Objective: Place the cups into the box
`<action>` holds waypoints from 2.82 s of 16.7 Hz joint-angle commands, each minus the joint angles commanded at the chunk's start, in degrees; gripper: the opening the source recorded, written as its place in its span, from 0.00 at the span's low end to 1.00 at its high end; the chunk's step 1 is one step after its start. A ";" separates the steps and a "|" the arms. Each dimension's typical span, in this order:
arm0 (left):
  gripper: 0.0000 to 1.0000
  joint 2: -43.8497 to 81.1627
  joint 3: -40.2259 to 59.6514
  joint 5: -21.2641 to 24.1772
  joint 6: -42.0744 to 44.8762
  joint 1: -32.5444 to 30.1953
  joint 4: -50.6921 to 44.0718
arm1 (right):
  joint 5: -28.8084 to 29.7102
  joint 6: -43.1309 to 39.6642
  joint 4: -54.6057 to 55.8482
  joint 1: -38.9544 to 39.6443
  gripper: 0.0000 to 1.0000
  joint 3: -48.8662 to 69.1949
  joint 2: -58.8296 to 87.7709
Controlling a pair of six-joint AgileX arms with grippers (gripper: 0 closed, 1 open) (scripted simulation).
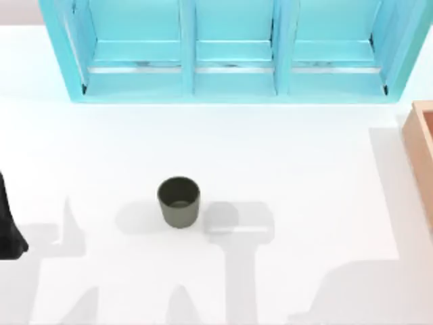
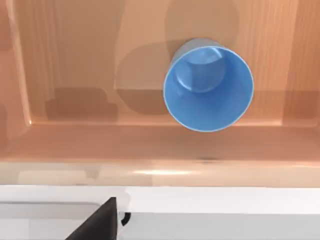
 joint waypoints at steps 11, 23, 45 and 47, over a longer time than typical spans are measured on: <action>1.00 0.00 0.00 0.00 0.00 0.00 0.00 | 2.13 11.48 -0.40 12.47 1.00 8.46 7.62; 1.00 0.00 0.00 0.00 0.00 0.00 0.00 | 11.17 62.40 2.19 65.86 1.00 43.26 40.67; 1.00 0.00 0.00 0.00 0.00 0.00 0.00 | 15.24 85.08 18.63 85.43 1.00 50.33 58.40; 1.00 0.00 0.00 0.00 0.00 0.00 0.00 | 15.16 84.48 23.42 84.84 1.00 46.58 59.24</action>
